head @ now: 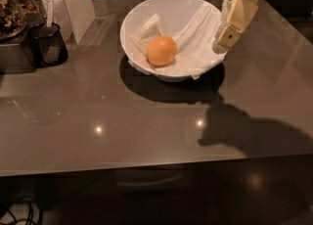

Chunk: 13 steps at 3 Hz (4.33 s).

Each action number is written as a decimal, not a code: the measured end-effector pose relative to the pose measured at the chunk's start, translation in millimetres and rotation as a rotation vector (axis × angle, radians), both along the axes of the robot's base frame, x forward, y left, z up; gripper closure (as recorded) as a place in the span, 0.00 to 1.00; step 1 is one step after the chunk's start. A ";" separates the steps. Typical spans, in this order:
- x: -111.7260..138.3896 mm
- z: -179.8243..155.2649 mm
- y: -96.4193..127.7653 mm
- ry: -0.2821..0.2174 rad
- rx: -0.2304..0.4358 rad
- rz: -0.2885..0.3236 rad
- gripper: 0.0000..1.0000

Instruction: Pick orange from white bowl

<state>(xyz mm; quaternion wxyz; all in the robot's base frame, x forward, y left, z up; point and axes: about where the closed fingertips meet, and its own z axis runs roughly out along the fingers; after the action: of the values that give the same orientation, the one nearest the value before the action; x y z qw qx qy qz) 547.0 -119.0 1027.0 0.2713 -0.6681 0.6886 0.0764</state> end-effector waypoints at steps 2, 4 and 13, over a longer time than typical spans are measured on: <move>38.4 -19.2 11.2 0.029 0.070 0.028 0.00; 83.0 -68.7 38.9 0.127 0.134 0.095 0.00; 133.3 -135.1 83.7 0.203 0.192 0.117 0.16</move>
Offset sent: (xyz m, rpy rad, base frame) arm 0.0735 0.0155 -0.0307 0.1169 0.0639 0.0714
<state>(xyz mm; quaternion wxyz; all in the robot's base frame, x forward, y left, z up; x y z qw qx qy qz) 680.3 -35.3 891.9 0.2582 -0.6669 0.6619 0.2246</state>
